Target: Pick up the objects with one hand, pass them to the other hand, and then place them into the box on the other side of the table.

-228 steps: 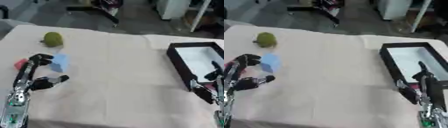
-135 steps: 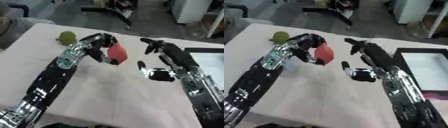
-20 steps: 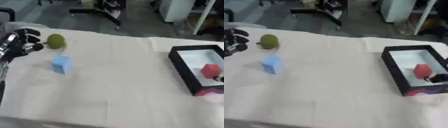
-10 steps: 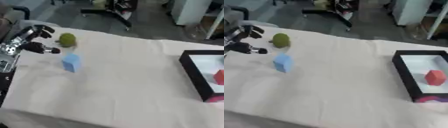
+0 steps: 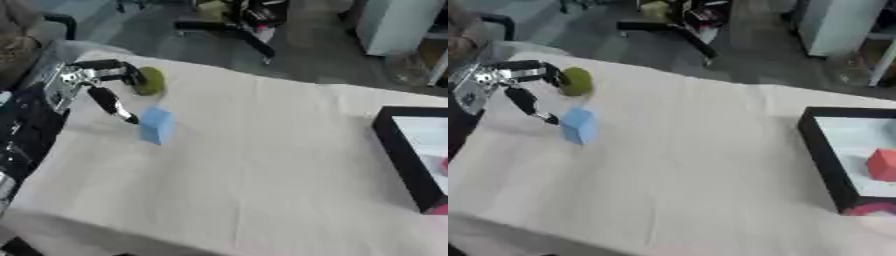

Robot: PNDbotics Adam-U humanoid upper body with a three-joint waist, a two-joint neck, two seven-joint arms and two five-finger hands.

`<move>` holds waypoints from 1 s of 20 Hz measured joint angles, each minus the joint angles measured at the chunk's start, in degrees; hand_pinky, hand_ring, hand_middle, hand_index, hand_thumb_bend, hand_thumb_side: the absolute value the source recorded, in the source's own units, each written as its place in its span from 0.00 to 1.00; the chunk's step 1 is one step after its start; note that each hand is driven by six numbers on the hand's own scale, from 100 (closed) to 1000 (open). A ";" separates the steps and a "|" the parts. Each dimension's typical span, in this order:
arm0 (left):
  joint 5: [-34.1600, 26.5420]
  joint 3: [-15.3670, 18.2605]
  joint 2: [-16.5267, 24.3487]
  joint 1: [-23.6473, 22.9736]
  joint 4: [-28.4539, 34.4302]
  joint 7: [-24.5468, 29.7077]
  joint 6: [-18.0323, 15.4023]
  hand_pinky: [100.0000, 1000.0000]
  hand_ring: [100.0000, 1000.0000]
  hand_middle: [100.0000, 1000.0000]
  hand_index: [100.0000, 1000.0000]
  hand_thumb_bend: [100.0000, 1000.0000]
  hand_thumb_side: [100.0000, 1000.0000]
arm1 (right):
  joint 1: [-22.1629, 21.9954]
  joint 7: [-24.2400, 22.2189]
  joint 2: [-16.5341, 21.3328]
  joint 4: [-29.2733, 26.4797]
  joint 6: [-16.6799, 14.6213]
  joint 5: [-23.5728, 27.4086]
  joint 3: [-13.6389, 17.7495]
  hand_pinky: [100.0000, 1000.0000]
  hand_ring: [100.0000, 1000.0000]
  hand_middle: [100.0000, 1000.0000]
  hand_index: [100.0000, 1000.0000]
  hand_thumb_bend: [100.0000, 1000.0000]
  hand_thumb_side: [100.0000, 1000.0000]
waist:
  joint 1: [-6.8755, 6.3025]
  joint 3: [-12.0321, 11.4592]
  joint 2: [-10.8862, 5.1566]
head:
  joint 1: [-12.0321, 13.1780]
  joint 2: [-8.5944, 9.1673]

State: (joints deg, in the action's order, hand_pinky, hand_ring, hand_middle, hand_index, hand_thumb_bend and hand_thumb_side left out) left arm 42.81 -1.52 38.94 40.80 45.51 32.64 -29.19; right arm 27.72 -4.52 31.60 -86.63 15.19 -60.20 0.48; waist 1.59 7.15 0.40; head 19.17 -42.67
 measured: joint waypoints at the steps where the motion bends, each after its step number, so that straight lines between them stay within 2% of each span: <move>1: 0.90 -0.53 -0.53 0.32 -0.57 -0.06 -0.72 0.85 0.77 0.76 0.85 0.59 0.18 | 0.00 0.04 -0.07 -0.08 -0.03 0.02 -0.03 0.70 0.73 0.69 1.00 0.09 0.34 | -0.05 0.04 0.00 | 0.04 -0.02; 4: 2.99 -1.73 -1.91 1.06 -2.01 -0.38 -2.16 0.85 0.76 0.75 0.84 0.54 0.15 | -0.02 0.23 -0.40 -0.25 0.04 0.24 -0.15 0.69 0.73 0.69 1.00 0.08 0.35 | -0.07 0.25 0.00 | 0.21 -0.04; 6: 3.82 -2.28 -2.66 1.23 -2.78 -0.64 -2.69 0.83 0.72 0.70 0.80 0.47 0.13 | -0.05 0.41 -0.43 -0.26 0.04 0.51 -0.16 0.69 0.73 0.68 1.00 0.07 0.35 | -0.10 0.28 0.00 | 0.22 -0.05; 8: 4.56 -2.62 -3.25 1.32 -3.52 -0.83 -2.88 0.80 0.65 0.62 0.73 0.36 0.11 | -0.06 0.54 -0.44 -0.26 -0.03 0.56 -0.16 0.69 0.73 0.68 1.00 0.06 0.35 | -0.10 0.30 0.00 | 0.22 -0.07; 9: 4.79 -2.64 -3.32 1.47 -3.84 -0.88 -2.94 0.76 0.58 0.55 0.67 0.29 0.10 | -0.06 0.58 -0.45 -0.26 -0.04 0.58 -0.17 0.69 0.73 0.68 1.00 0.06 0.35 | -0.11 0.31 -0.01 | 0.22 -0.07; 10: 4.91 -2.64 -3.44 1.54 -4.10 -0.93 -2.99 0.76 0.58 0.55 0.67 0.29 0.10 | -0.08 0.63 -0.47 -0.26 -0.01 0.63 -0.17 0.69 0.73 0.68 1.00 0.06 0.35 | -0.13 0.33 -0.01 | 0.22 -0.07; 11: 4.93 -2.62 -3.50 1.55 -4.21 -0.98 -3.03 0.70 0.50 0.47 0.57 0.18 0.10 | -0.16 0.68 -0.47 -0.26 0.02 0.77 -0.17 0.69 0.73 0.68 1.00 0.06 0.35 | -0.16 0.33 -0.03 | 0.21 -0.07; 12: 4.87 -2.59 -3.52 1.53 -4.22 -1.06 -3.04 0.68 0.46 0.43 0.53 0.17 0.11 | -0.27 0.72 -0.48 -0.26 0.01 0.94 -0.18 0.69 0.73 0.68 1.00 0.05 0.35 | -0.19 0.33 -0.04 | 0.21 -0.08; 14: 4.06 -2.26 -3.54 1.14 -3.98 -1.67 -2.87 0.67 0.46 0.43 0.51 0.17 0.12 | -0.34 0.86 -0.56 -0.31 -0.14 1.03 -0.31 0.70 0.73 0.69 1.00 0.06 0.35 | -0.20 0.33 -0.04 | 0.21 -0.10; 15: 3.18 -2.00 -3.56 0.68 -3.49 -2.11 -2.64 0.66 0.45 0.42 0.49 0.23 0.12 | -0.36 0.90 -0.70 -0.49 -0.25 1.03 -0.51 0.71 0.73 0.69 1.00 0.07 0.34 | -0.18 0.30 -0.04 | 0.19 -0.11; 16: 1.87 -1.52 -3.75 0.16 -2.64 -2.80 -2.32 0.66 0.45 0.42 0.49 0.23 0.12 | -0.40 0.87 -0.96 -0.95 -0.52 0.99 -0.82 0.71 0.73 0.69 1.00 0.07 0.34 | -0.14 0.24 -0.04 | 0.16 -0.11; 17: 0.10 -0.96 -3.83 -0.35 -1.37 -3.68 -1.82 0.66 0.44 0.41 0.47 0.30 0.12 | -0.41 0.78 -1.23 -1.67 -0.95 0.90 -1.27 0.73 0.74 0.70 1.00 0.10 0.34 | -0.09 0.21 -0.04 | 0.13 -0.12; 20: -7.81 1.04 -4.58 -1.51 3.20 -6.90 0.80 0.66 0.45 0.40 0.45 0.36 0.12 | 0.06 0.02 -2.57 -4.84 -3.60 -0.11 -3.80 0.75 0.74 0.70 1.00 0.14 0.33 | -0.05 -0.18 -0.04 | -0.13 -0.13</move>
State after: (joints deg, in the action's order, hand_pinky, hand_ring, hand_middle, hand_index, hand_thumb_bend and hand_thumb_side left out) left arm 35.00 -0.48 34.36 39.29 48.71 25.74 -28.39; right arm 27.78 -4.50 29.03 -91.48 11.58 -60.31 -3.32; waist 1.53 6.97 0.36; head 19.03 -42.80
